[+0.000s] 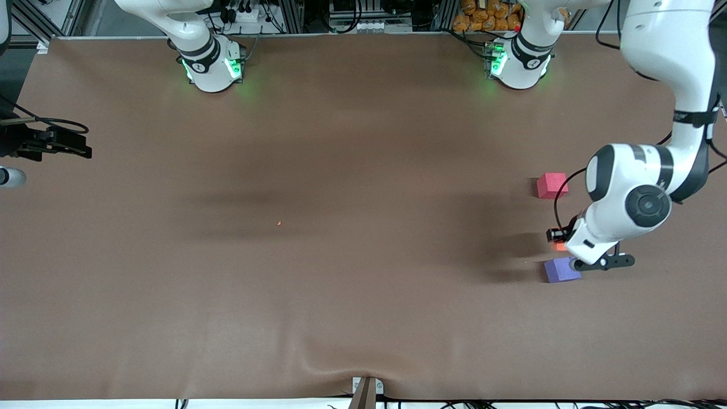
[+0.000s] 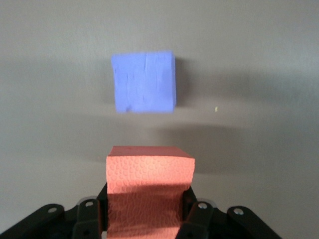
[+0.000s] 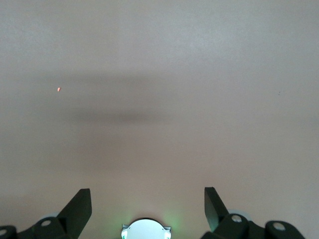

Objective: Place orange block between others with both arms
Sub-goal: 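Carry the orange cube with the left gripper between pink and purple cubes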

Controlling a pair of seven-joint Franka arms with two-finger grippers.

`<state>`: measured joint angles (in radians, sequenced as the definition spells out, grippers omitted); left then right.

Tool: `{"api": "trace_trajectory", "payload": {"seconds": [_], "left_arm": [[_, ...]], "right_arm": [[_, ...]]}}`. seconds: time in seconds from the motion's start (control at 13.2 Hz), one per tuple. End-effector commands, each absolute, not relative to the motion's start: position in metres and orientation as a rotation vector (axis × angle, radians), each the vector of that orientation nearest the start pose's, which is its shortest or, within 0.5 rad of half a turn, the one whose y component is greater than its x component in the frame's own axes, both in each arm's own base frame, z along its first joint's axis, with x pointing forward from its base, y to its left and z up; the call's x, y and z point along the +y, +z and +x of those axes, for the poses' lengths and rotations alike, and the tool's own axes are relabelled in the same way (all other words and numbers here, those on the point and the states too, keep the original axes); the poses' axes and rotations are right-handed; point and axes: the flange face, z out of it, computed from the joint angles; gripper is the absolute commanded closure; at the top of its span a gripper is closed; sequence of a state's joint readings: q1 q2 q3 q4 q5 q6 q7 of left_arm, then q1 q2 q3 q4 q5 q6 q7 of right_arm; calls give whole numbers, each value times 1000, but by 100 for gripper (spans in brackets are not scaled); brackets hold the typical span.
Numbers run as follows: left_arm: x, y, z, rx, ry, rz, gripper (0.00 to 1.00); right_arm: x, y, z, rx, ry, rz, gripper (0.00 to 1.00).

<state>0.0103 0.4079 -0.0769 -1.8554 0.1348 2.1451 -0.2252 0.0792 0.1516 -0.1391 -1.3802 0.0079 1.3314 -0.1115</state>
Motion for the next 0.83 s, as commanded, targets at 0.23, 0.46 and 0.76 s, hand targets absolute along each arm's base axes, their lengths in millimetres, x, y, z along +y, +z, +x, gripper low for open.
{"api": "trace_trajectory", "payload": {"seconds": [0.23, 0.46, 0.76], "left_arm": [[-3, 279, 574, -189, 69, -3110, 100], [-1, 256, 572, -203, 6, -3131, 100], [6, 228, 576, -230, -14, -3150, 100]], "right_arm": [[-27, 615, 573, -88, 304, -3144, 0], [-28, 615, 573, -85, 304, -3144, 0], [-27, 615, 573, -90, 304, -3144, 0]]}}
